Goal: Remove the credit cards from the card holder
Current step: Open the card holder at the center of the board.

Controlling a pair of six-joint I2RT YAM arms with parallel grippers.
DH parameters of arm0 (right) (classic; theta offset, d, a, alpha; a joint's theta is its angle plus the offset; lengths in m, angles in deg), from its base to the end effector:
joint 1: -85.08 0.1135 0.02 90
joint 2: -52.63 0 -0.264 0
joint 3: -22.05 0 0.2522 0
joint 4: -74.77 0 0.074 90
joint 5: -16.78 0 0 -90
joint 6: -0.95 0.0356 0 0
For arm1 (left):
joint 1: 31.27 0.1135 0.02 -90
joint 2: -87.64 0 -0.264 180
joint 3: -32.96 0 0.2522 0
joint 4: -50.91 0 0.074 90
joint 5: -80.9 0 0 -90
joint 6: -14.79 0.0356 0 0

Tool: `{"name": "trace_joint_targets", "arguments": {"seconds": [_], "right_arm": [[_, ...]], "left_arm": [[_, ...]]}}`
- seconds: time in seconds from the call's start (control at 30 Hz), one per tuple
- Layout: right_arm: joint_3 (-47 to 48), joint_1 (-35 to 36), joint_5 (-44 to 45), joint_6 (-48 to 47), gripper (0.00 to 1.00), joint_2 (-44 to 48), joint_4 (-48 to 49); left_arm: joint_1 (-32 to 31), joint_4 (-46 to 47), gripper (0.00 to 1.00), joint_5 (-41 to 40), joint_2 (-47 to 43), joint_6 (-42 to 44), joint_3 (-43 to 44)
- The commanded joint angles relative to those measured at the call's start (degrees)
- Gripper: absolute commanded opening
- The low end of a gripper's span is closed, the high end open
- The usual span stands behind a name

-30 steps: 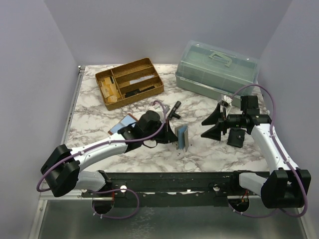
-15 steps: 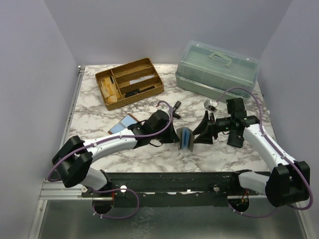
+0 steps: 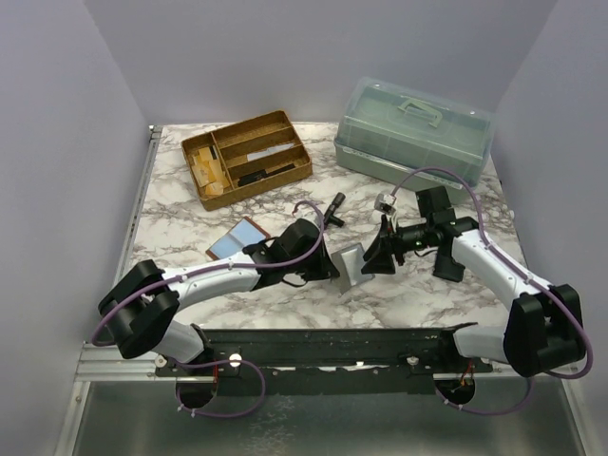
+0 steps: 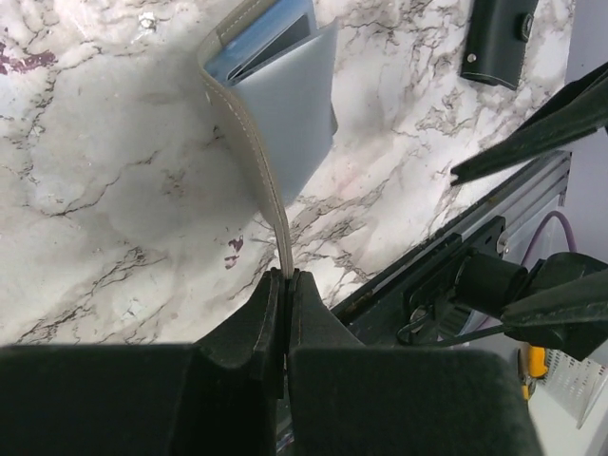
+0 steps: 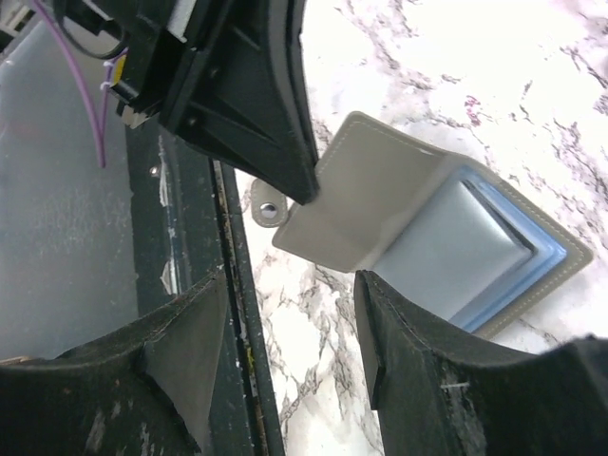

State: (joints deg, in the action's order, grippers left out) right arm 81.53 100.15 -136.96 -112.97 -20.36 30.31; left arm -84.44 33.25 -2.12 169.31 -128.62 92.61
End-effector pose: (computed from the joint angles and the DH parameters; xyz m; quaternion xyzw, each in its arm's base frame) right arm 0.2192 0.0921 0.2309 -0.4097 0.7209 0.4879 0.2728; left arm 0.1762 -0.2425 0.2103 0.0240 0.9035 -0.3731 0.2095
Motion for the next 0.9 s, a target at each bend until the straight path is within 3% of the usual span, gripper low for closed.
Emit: {"name": "trace_joint_targets", "arguments": {"seconds": [0.0,0.43,0.5,0.67,0.73,0.87], "right_arm": [[1.0,0.49,5.77,1.6,0.62,-1.37,2.29],[3.89,2.72,15.28,5.54,0.66,-13.18,3.8],[4.41,3.76,15.05,6.04,0.67,-14.92,3.89],[5.92,7.31,15.78,6.86,0.65,-19.34,3.46],[6.3,8.43,15.66,6.6,0.62,-20.18,3.02],[6.3,9.03,19.04,6.96,0.47,-19.99,3.73]], "left_arm": [[-0.37,2.39,0.0,-0.7,-1.36,-1.0,-3.08],[0.5,7.41,0.0,-4.3,-4.06,-4.86,-14.71],[0.55,8.25,0.06,-4.47,-3.97,-5.2,-15.67],[0.92,8.55,0.09,-5.0,-4.47,-5.15,-16.46],[1.08,8.57,0.09,-5.04,-4.79,-5.13,-16.76],[1.32,8.67,0.09,-5.26,-5.74,-4.92,-17.57]]}}
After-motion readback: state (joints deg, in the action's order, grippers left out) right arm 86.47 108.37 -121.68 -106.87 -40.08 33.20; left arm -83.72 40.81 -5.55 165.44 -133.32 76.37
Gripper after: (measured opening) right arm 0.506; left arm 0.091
